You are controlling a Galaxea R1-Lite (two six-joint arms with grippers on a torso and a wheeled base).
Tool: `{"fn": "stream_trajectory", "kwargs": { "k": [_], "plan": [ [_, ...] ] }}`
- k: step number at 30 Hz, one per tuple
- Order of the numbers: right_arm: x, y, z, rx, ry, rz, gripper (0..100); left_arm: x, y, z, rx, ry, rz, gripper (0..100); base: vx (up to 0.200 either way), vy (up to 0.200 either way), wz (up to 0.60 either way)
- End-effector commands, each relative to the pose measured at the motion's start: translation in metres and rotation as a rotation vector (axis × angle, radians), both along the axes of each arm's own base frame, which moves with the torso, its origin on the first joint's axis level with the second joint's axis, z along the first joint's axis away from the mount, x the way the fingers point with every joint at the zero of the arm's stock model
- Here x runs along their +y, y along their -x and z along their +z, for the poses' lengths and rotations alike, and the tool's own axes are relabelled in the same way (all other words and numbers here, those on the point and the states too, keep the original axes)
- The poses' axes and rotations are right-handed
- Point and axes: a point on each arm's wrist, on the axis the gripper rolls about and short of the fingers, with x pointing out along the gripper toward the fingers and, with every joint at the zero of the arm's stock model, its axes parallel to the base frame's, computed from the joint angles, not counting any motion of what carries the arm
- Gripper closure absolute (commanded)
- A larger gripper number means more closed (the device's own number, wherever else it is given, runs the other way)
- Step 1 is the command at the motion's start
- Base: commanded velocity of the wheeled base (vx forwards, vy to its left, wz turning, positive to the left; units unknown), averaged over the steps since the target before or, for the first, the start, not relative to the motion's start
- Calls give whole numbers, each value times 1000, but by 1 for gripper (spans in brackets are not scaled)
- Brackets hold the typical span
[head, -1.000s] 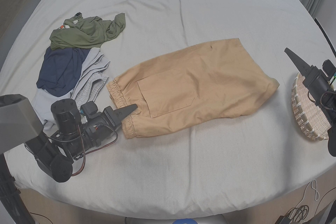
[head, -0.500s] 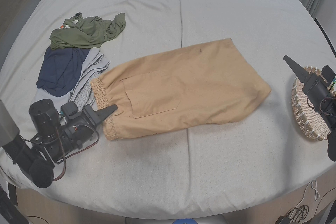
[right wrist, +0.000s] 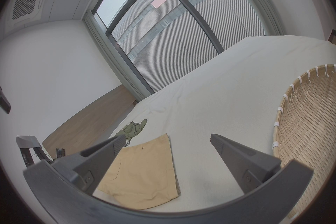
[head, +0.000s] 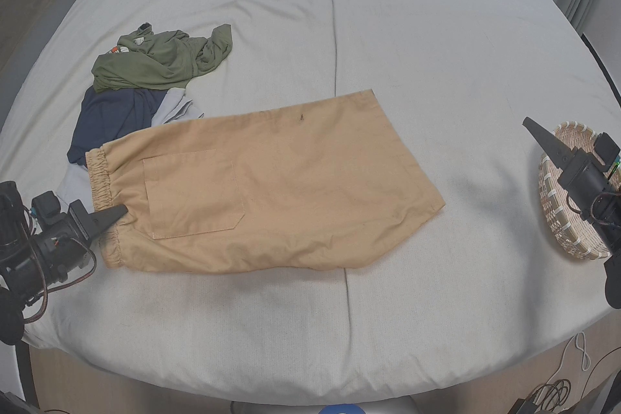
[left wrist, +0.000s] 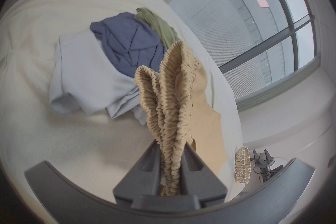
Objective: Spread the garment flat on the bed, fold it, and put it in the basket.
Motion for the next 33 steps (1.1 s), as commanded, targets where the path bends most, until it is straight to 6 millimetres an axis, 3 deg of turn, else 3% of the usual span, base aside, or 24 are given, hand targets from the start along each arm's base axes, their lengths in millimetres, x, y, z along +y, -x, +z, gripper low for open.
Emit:
{"fn": "stream_trajectory", "kwargs": {
  "k": [1,6,7,8,15,22,23,33],
  "plan": [
    [0,2,-3,13,3,9,0,-3,3,15,-73,-20,-23,100,0,0,0],
    [1,3,-5,23,2,12,0,-47,-18,24,-103,-13,-218,100,0,0,0],
    [1,3,-5,23,2,12,0,-47,-18,24,-103,-13,-218,100,0,0,0],
    [1,3,-5,23,1,14,0,-62,-24,31,-132,-9,-271,100,0,0,0],
    [8,5,-7,31,-2,42,0,-110,-52,58,-222,19,-417,100,0,0,0],
    [8,5,-8,38,-7,47,0,-149,-66,58,-244,26,-506,100,0,0,0],
    [8,5,-8,38,-7,47,0,-162,-67,62,-258,33,-522,100,0,0,0],
    [9,6,-7,35,-7,48,0,-207,-92,58,-274,49,-581,100,0,0,0]
  ]
}}
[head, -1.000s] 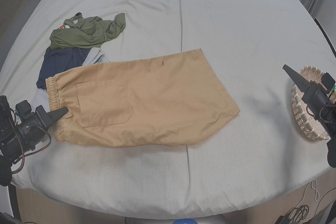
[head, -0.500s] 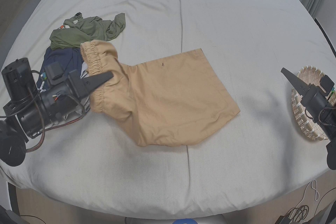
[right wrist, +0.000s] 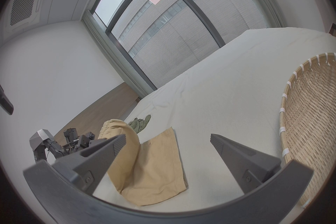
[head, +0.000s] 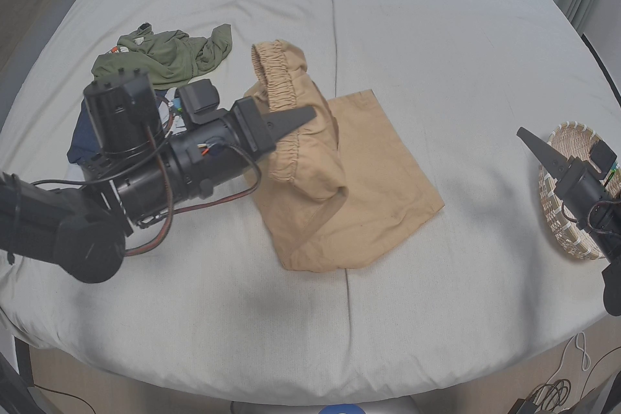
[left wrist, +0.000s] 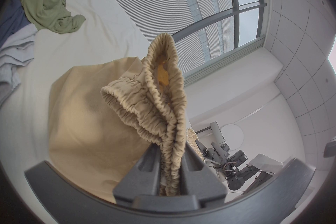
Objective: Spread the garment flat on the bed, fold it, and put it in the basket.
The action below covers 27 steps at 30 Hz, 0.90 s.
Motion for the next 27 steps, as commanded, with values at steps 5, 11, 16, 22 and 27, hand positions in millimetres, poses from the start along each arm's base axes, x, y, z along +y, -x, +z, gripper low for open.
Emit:
{"fn": "stream_trajectory", "kwargs": {
  "k": [5,11,16,22,27],
  "plan": [
    [0,3,1,-6,0,0,0,-37,-19,-16,21,-10,-33,100,0,0,0],
    [0,3,1,-3,-2,4,0,-42,-22,-17,19,-6,-45,100,0,0,0],
    [0,3,1,-3,-4,4,0,-42,-22,-17,31,1,-52,100,0,0,0],
    [0,3,1,-3,-4,4,0,-47,-28,-24,39,10,-43,0,0,0,0],
    [0,4,-1,6,-3,3,0,-49,-25,-26,44,9,-50,0,0,0,0]
  ]
}}
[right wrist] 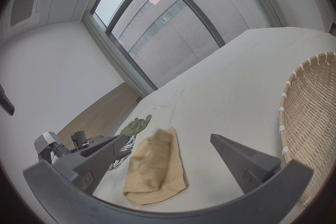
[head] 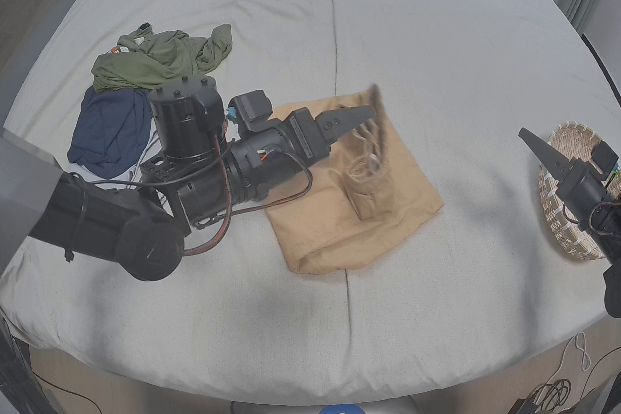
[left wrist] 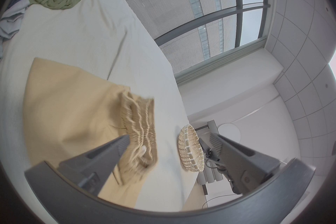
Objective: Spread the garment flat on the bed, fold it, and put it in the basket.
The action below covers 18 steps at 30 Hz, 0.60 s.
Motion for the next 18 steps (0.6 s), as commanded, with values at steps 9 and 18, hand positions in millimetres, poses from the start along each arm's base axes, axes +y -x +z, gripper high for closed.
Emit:
{"fn": "stream_trajectory", "kwargs": {
  "k": [9,18],
  "plan": [
    [24,10,-24,113,19,131,0,39,30,-7,63,-42,58,0,0,0,0],
    [60,-11,-77,357,25,225,0,104,73,0,195,-44,180,0,0,0,0]
  ]
}}
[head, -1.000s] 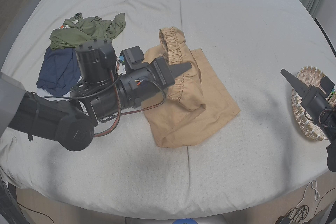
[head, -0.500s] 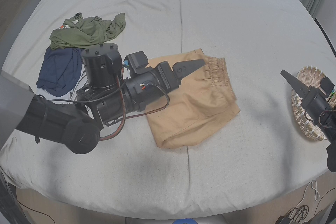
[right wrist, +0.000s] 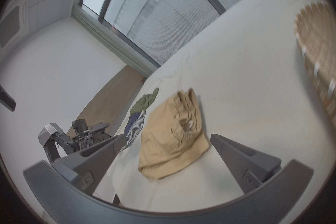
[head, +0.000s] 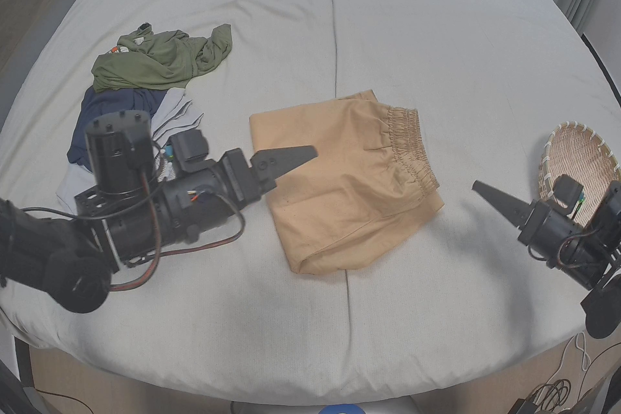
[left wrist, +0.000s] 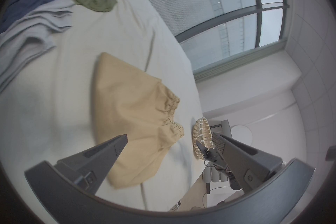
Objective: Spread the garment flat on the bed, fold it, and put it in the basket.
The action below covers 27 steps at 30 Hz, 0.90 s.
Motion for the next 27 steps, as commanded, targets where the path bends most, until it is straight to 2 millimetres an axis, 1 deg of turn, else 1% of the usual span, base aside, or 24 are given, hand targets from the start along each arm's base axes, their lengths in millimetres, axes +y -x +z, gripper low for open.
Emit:
{"fn": "stream_trajectory", "kwargs": {
  "k": [1,5,8,10,12,14,17,21,24,26,27],
  "plan": [
    [21,-14,-38,168,21,58,0,48,32,17,59,32,94,0,0,0,0],
    [26,-17,-44,205,9,73,0,70,45,24,125,44,156,0,0,0,0],
    [29,-22,-50,261,-31,74,0,82,57,29,121,56,168,0,0,0,0],
    [30,-26,-53,274,-40,72,0,87,60,32,109,64,178,0,0,0,0],
    [32,-34,-55,275,-44,64,0,96,63,33,101,71,202,0,0,0,0],
    [33,-38,-56,274,-49,55,0,98,65,34,97,73,205,0,0,0,0],
    [45,-48,-61,285,-66,44,0,102,72,30,98,74,207,0,0,0,0],
    [58,-57,-60,261,-74,46,0,105,78,32,87,78,211,0,0,0,0],
    [68,-62,-55,241,-90,73,0,109,81,32,82,81,228,0,0,0,0],
    [73,-64,-54,231,-97,85,0,110,81,30,86,80,234,0,0,0,0],
    [79,-67,-55,226,-99,100,0,112,82,27,90,77,243,0,0,0,0]
  ]
}}
